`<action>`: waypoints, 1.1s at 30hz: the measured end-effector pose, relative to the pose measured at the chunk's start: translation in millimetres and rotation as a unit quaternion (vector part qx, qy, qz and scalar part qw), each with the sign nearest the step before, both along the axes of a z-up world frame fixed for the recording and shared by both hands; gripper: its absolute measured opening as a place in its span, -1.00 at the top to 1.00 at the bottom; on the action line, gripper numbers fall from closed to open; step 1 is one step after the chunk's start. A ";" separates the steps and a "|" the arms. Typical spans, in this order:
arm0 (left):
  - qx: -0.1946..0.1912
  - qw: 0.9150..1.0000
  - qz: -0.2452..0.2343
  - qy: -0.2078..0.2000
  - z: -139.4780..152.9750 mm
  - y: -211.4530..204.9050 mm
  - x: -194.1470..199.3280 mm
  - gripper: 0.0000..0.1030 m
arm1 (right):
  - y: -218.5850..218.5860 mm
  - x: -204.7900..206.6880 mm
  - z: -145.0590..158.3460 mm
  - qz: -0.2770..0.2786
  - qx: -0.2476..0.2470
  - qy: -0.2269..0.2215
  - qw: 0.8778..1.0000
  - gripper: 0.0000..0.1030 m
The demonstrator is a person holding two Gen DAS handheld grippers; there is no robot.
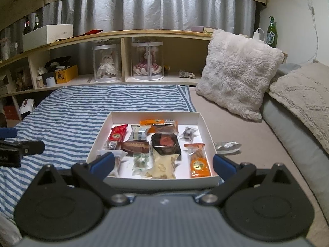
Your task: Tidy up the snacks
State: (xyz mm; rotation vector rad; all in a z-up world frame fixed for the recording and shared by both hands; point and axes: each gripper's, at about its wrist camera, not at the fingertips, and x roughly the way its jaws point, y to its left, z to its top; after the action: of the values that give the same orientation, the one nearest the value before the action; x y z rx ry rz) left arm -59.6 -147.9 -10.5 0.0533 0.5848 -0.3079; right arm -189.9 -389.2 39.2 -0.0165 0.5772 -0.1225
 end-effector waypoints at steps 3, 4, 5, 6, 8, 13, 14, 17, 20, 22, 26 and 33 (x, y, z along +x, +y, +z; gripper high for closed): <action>-0.001 1.000 0.000 0.000 -0.1 0.0 -0.7 -1.00 | -1.7 0.8 -0.8 0.000 0.000 0.001 1.000 -0.99; -0.001 1.000 0.000 0.000 -0.1 0.1 -0.8 -1.00 | -1.8 0.9 -0.8 0.000 0.000 0.001 1.000 -0.99; -0.001 1.000 0.000 0.000 -0.2 0.3 -0.6 -1.00 | -1.6 0.8 -0.8 -0.001 0.000 0.000 1.000 -0.99; -0.001 1.000 0.000 0.000 -0.2 0.3 -0.6 -1.00 | -1.5 1.3 -1.1 0.000 -0.001 0.000 1.000 -0.99; -0.001 1.000 0.000 0.000 -0.1 0.0 -1.2 -1.00 | -0.4 1.0 -1.5 -0.001 -0.004 0.001 1.000 -0.99; -0.001 1.000 0.000 0.000 0.0 -0.1 -1.4 -1.00 | 1.2 0.4 -1.6 -0.002 -0.008 0.000 1.000 -0.99; -0.002 1.000 0.000 -0.001 -0.2 -0.2 -1.7 -1.00 | 1.2 0.6 -1.6 -0.002 -0.008 0.000 1.000 -0.99; -0.002 1.000 0.000 0.000 -0.2 -0.1 -1.5 -1.00 | 1.1 0.1 -1.4 -0.002 -0.008 0.000 1.000 -0.99; -0.002 1.000 0.000 0.000 -0.2 0.1 -1.7 -1.00 | 1.7 -0.2 -1.3 -0.002 -0.009 0.000 1.000 -0.99; -0.002 1.000 0.000 0.000 -0.3 0.6 -1.5 -1.00 | 1.8 -1.0 -1.4 -0.002 -0.011 0.000 1.000 -0.99; -0.002 1.000 0.000 0.000 -0.5 0.9 -1.6 -1.00 | 1.0 -2.0 -1.5 -0.003 -0.012 0.001 1.000 -0.99; -0.002 1.000 0.000 0.000 -0.4 1.5 -1.5 -1.00 | 1.4 -1.8 -1.6 -0.002 -0.012 0.001 1.000 -0.99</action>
State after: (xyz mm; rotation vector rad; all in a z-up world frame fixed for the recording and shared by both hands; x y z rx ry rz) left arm -61.1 -146.4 -10.9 0.0505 0.5839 -0.3095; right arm -191.7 -387.8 37.6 -0.0377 0.5780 -0.1337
